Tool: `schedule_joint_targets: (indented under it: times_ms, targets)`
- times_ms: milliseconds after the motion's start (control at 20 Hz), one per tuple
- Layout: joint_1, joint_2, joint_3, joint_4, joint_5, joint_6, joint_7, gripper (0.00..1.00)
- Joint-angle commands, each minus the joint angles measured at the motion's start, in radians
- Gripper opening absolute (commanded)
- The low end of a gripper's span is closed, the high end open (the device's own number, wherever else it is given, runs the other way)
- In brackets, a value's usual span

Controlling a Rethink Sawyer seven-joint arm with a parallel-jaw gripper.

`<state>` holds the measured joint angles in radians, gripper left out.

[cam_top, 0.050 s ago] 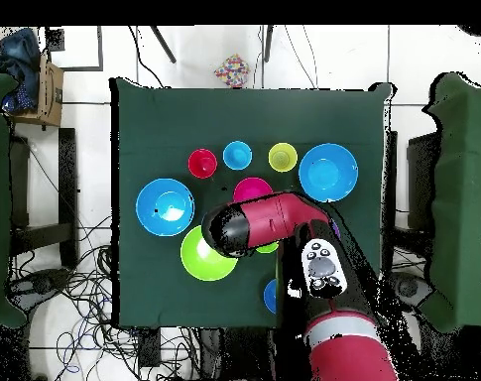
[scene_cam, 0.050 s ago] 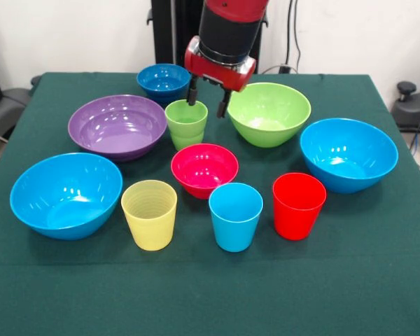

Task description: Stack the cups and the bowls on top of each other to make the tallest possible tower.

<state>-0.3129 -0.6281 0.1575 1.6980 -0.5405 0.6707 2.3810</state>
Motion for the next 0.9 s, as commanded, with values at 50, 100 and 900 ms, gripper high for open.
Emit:
schedule_joint_targets:
  times_ms: [50, 100, 900]
  targets:
    - [0.002, 0.106, 0.059, -0.045, 0.010, -0.032, -0.025, 1.00]
    - [0.007, 0.112, 0.053, -0.050, 0.003, -0.040, -0.018, 1.00]
    - [0.045, 0.126, -0.013, -0.036, -0.015, -0.108, 0.045, 1.00]
